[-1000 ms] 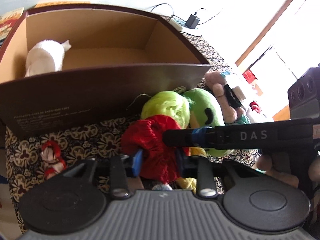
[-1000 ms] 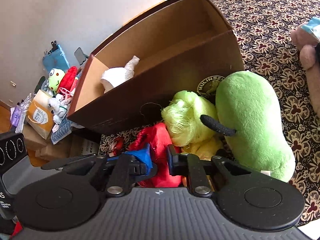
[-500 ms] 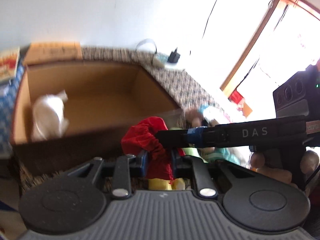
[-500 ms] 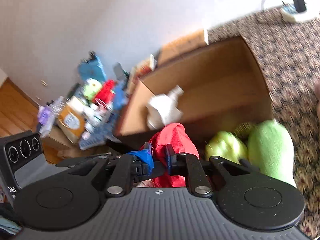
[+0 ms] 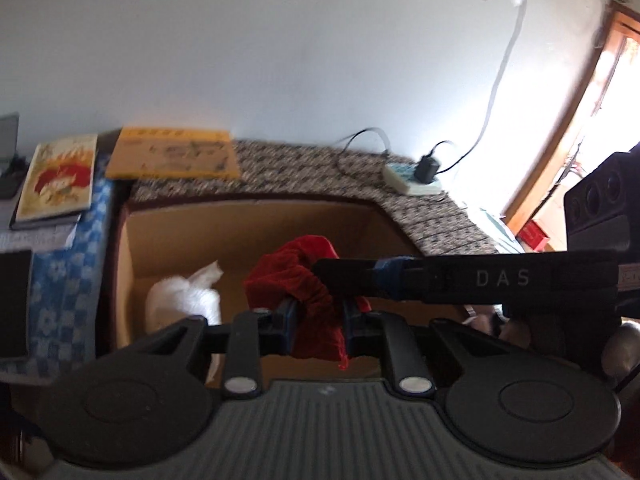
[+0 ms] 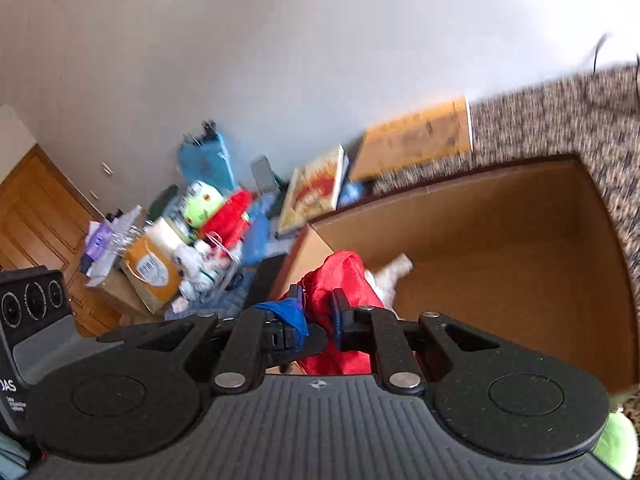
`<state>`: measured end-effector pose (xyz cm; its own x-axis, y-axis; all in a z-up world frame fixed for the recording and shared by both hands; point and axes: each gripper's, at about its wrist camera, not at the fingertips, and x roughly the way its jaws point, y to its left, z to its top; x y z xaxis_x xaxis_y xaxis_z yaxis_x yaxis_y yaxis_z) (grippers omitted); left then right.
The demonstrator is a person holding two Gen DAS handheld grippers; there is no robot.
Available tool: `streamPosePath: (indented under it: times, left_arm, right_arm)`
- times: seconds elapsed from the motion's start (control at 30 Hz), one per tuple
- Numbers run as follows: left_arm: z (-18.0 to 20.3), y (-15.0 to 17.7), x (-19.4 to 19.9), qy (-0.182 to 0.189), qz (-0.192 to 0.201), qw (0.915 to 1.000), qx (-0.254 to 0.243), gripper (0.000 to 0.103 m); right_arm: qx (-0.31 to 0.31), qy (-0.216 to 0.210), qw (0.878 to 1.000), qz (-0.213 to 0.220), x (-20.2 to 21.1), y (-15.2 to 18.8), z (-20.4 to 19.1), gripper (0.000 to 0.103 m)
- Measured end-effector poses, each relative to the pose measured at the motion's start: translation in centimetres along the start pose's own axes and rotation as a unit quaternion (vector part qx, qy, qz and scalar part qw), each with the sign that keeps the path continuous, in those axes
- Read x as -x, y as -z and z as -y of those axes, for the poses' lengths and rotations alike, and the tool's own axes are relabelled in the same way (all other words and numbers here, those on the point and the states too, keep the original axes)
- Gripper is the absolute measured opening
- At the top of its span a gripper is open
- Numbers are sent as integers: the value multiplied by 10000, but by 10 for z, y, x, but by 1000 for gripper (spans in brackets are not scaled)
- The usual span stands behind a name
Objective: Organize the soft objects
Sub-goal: 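Place the red cloth in the box beside the towel, open right gripper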
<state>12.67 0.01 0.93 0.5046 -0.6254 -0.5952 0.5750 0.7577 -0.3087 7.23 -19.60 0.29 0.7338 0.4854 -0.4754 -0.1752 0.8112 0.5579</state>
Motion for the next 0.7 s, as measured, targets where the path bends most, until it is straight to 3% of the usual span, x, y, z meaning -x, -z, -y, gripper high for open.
streamPosePath:
  times: [0.2, 0.4, 0.6, 0.7]
  left_arm:
    - [-30, 14, -28, -346, -592, 9965, 480, 15]
    - [-53, 20, -43, -808, -1144, 9862, 885, 15]
    - [-49, 19, -50, -1274, -1384, 9801, 638, 17]
    - [-49, 23, -54, -1265, -1454, 9794, 609, 23]
  right_arm:
    - [-378, 130, 9964, -753, -49, -2, 20, 0]
    - [-622, 257, 9851, -1585, -90, 4, 25, 0]
    - [-878, 144, 9761, -1981, -113, 10, 27, 0]
    - [-864, 172, 9720, -2180, -120, 14, 29, 4]
